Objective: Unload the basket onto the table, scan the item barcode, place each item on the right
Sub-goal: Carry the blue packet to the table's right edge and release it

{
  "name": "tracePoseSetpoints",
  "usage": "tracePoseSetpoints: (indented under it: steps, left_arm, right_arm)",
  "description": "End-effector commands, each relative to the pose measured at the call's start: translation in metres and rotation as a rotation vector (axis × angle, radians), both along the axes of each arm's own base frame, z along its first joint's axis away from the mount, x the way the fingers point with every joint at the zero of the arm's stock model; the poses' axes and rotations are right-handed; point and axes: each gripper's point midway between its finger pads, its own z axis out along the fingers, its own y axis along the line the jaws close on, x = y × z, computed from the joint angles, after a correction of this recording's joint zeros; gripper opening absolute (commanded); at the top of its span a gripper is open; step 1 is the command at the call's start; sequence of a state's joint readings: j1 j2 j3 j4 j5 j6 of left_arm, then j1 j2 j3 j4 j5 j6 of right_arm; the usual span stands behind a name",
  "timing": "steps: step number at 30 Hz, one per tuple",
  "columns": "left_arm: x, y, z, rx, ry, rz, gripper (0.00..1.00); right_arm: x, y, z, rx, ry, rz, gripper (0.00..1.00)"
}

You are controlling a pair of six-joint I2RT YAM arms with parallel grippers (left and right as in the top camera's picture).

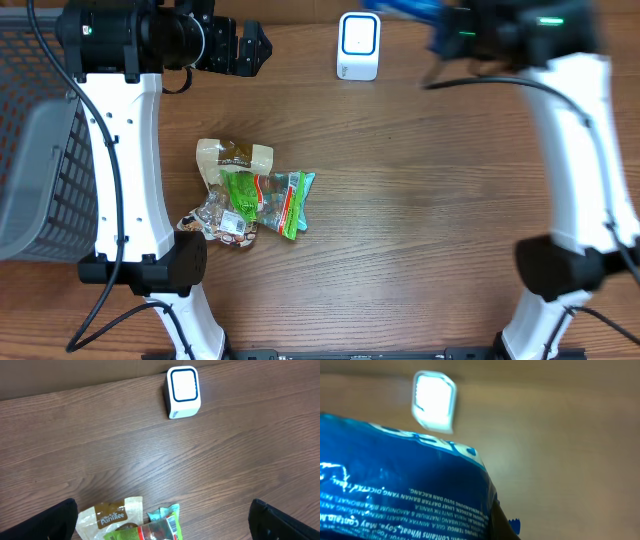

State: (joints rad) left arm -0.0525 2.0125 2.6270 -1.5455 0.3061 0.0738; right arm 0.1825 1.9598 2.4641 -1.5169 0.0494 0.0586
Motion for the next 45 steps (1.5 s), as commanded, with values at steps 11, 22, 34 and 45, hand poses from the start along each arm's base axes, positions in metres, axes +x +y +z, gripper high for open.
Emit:
tracePoseSetpoints:
  steps: [11,22,34,45]
  left_arm:
    - [0.003,-0.003,-0.003,-0.002,0.006,-0.001,1.0]
    - [0.002,-0.003,-0.003,-0.001,0.006,-0.001,0.99]
    - [0.002,-0.003,-0.003,-0.001,0.006,-0.001,1.0]
    - [0.003,-0.003,-0.003,-0.001,0.006,0.0,0.99]
  right_arm:
    - [-0.037,-0.192,-0.129,0.099,0.364,-0.536,0.04]
    - [-0.08,-0.239,-0.257,0.151,0.494,-0.702,0.08]
    - [-0.007,-0.123,-0.191,0.837,0.211,-0.142,1.0]
    - [0.01,0.044,-0.2,0.749,0.35,-0.031,0.68]
